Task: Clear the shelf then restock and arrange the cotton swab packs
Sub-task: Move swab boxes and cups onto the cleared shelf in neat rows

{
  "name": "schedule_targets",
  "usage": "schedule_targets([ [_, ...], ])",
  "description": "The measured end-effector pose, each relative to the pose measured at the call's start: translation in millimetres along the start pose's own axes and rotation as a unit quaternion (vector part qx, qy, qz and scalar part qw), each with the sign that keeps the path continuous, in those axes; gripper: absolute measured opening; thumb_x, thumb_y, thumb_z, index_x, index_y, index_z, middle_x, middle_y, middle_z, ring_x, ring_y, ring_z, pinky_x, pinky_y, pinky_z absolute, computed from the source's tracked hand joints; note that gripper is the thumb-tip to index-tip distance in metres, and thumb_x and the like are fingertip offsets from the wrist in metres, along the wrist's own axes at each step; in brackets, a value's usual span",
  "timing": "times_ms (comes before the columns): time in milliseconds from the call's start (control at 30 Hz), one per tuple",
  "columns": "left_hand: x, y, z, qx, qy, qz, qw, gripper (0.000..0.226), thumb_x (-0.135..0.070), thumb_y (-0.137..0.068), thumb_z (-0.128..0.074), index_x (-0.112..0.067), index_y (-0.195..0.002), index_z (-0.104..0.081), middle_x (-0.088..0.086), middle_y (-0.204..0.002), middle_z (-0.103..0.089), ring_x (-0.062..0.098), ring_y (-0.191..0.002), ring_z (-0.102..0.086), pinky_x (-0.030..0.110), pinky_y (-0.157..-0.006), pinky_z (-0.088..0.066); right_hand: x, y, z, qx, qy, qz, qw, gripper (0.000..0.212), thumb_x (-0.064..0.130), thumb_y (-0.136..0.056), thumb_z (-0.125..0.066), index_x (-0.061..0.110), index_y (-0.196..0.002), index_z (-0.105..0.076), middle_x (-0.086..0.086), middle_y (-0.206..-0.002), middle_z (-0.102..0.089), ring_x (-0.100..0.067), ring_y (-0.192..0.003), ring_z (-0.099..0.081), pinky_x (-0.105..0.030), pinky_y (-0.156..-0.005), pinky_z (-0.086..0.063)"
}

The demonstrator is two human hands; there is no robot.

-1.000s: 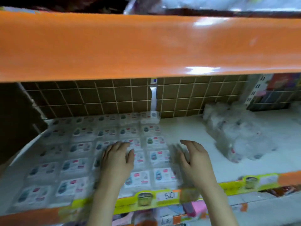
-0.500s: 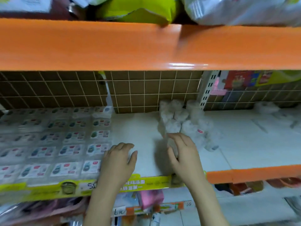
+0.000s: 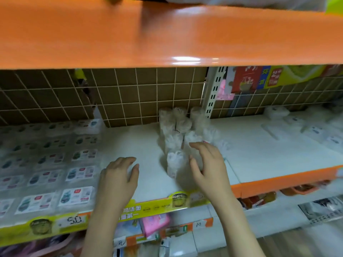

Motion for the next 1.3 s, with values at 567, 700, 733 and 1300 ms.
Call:
schedule_targets([
  [567, -223, -18, -82, -0.073, -0.050, -0.016, 0.996, 0.042, -0.037, -0.081, -0.040, -0.010, -0.095, -0.069, 0.012, -0.100, -0.066, 0.037, -0.091, -0.059, 0.044, -0.076, -0.048, -234, -15, 127, 0.044, 0.014, -0.047, 0.998, 0.040, 0.026, -0.084, -0.046, 0.013, -0.120, -0.060, -0.004, -0.119, -0.062, -0.023, -0.110, -0.054, -0.027, -0.090, -0.036],
  [700, -261, -14, -106, -0.046, -0.062, -0.035, 0.996, 0.044, -0.036, -0.081, -0.041, -0.009, -0.097, -0.070, 0.013, -0.096, -0.068, 0.035, -0.087, -0.062, 0.042, -0.074, -0.050, -269, -9, 141, 0.072, 0.015, -0.060, 0.995, 0.033, 0.019, -0.091, -0.053, 0.016, -0.123, -0.058, -0.001, -0.123, -0.059, -0.018, -0.113, -0.051, -0.025, -0.092, -0.035],
  [733, -266, -14, -109, -0.042, -0.063, -0.033, 0.997, 0.044, -0.036, -0.080, -0.041, -0.009, -0.097, -0.071, 0.012, -0.096, -0.068, 0.035, -0.087, -0.062, 0.041, -0.074, -0.050, -275, -8, 142, 0.077, 0.017, -0.060, 0.995, 0.032, 0.019, -0.091, -0.054, 0.016, -0.123, -0.058, 0.000, -0.124, -0.058, -0.018, -0.113, -0.051, -0.026, -0.093, -0.035],
  [1300, -292, -38, -154, -0.014, -0.039, -0.033, 0.999, 0.049, -0.041, -0.080, -0.036, -0.009, -0.098, -0.070, 0.011, -0.098, -0.068, 0.037, -0.088, -0.063, 0.045, -0.075, -0.050, -322, -20, 174, 0.080, 0.022, -0.091, 0.992, 0.035, 0.019, -0.089, -0.056, 0.016, -0.125, -0.057, -0.002, -0.126, -0.058, -0.021, -0.115, -0.050, -0.035, -0.097, -0.040],
])
Point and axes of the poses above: each hand's wrist, its own y-axis away from the middle knuckle, its own z-axis out of the back of the hand, x = y × z, the point moved 4 cm from there along -y, towards the middle knuckle
